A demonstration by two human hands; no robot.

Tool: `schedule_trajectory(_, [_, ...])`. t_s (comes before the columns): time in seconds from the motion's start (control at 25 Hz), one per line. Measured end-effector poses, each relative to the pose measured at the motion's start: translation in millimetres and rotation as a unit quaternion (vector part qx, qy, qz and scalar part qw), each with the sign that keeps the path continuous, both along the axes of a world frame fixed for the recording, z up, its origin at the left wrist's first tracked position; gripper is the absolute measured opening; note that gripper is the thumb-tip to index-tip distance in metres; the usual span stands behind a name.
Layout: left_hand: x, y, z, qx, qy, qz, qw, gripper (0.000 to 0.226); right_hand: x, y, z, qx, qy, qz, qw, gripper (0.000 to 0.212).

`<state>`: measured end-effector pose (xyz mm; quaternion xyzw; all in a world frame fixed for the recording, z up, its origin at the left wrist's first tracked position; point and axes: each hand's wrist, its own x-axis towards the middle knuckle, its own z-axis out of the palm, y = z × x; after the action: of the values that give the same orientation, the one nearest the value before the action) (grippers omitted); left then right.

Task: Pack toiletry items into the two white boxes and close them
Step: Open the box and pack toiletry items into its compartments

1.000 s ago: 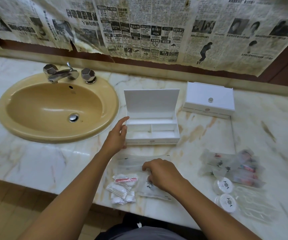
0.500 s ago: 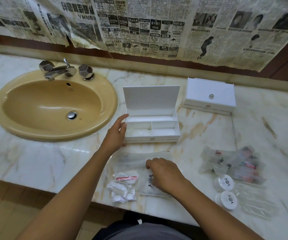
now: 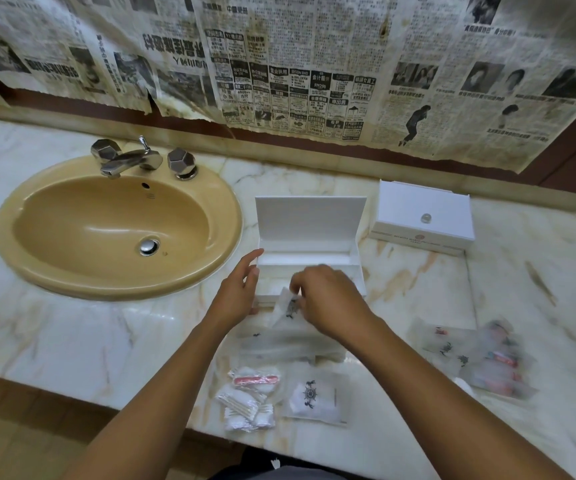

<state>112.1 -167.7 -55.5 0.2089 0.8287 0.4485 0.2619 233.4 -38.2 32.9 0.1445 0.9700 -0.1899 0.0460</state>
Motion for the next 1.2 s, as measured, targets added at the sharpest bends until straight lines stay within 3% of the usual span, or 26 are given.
schedule_trajectory(0.16, [-0.6,-2.0,-2.8,0.016,-0.031,0.002,0.999,0.038,-50.6,8.6,3.7,0.031,0.026,-0.01,0.999,0.016])
schedule_trajectory(0.36, [-6.5,-7.4,-12.1,0.036,-0.034,-0.015,0.999,0.036,-74.6,-2.0,-14.5,0.068,-0.071,0.052,0.994,0.004])
schedule_trajectory(0.72, [-12.7,-9.5,-21.5,0.066,-0.085,-0.022,0.994,0.038,-87.1,-9.4,-34.4,0.061,-0.176,0.057,0.981,0.02])
schedule_trajectory(0.84, [-12.0,-9.3,-19.5,0.066,-0.096,-0.022,0.993,0.042,-85.6,-7.6,-26.3,0.071,-0.146,0.044,0.986,0.019])
schedule_trajectory(0.96, [-9.9,-8.5,-17.6,0.069,-0.096,-0.019,0.993,0.043,-80.7,-9.2,-22.7,0.088,-0.083,0.026,0.992,0.003])
schedule_trajectory(1.04, [-8.9,-7.2,-17.4,0.065,-0.092,-0.013,0.994,0.043,-77.2,-11.6,-32.4,0.087,-0.092,0.011,0.992,0.025])
schedule_trajectory(1.2, [-7.8,-6.6,-17.4,0.07,-0.1,-0.009,0.992,0.045,-77.4,-10.7,-50.0,0.018,-0.123,0.024,0.992,0.013])
